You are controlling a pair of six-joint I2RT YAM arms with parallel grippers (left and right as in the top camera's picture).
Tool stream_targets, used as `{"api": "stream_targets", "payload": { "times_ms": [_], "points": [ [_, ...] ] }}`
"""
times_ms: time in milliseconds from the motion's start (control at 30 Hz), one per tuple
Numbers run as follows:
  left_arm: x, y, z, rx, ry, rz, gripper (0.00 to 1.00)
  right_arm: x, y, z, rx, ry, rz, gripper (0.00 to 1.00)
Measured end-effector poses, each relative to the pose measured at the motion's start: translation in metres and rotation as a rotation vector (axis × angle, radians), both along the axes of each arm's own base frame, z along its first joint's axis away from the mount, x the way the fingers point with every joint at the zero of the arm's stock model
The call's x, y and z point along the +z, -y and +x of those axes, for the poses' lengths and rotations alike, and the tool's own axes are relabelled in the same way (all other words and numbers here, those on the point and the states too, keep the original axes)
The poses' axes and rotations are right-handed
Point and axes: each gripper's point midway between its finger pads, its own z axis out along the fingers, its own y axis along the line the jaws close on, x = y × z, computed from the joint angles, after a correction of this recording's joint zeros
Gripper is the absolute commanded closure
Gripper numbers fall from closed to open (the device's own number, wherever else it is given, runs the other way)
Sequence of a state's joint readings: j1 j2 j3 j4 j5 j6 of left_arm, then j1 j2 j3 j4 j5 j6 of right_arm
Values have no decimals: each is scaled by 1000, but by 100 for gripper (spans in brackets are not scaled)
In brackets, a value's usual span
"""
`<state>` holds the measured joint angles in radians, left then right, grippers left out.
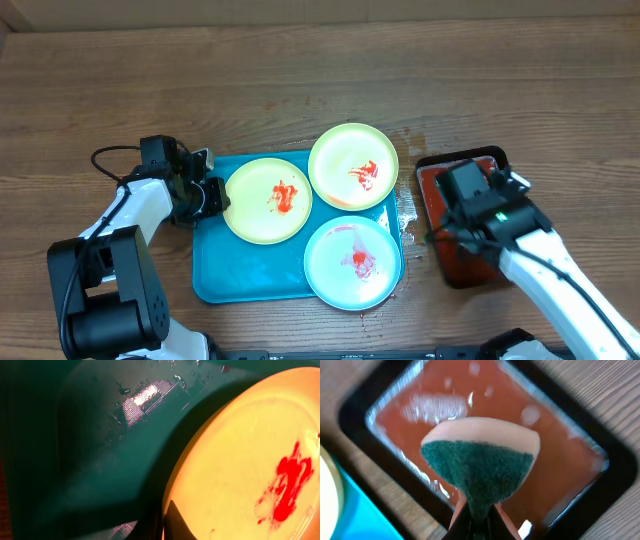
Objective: Clean dirty plates on tray and stack at the side
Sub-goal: 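Carry the sponge left over the held yellow plate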
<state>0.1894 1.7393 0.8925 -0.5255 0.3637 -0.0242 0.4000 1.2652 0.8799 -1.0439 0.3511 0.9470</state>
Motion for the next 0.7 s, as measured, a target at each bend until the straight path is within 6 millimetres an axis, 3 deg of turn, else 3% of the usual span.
{"api": "stream_targets", "payload": {
  "times_ms": [133,233,400,567,700],
  "points": [
    [0,0,0,0,-1,0,96,-20,-20,0,35,-83,81,96],
    [0,0,0,0,-1,0,96,-21,-41,13,134,-54,162,96],
    [0,0,0,0,-1,0,96,-1,-77,31,403,3,268,96],
    [0,0,0,0,-2,0,95,34,-121,48,606,106,427,96],
    [0,0,-1,0,-4,-1,96,38,-157,47,726,119,562,96]
  ]
}}
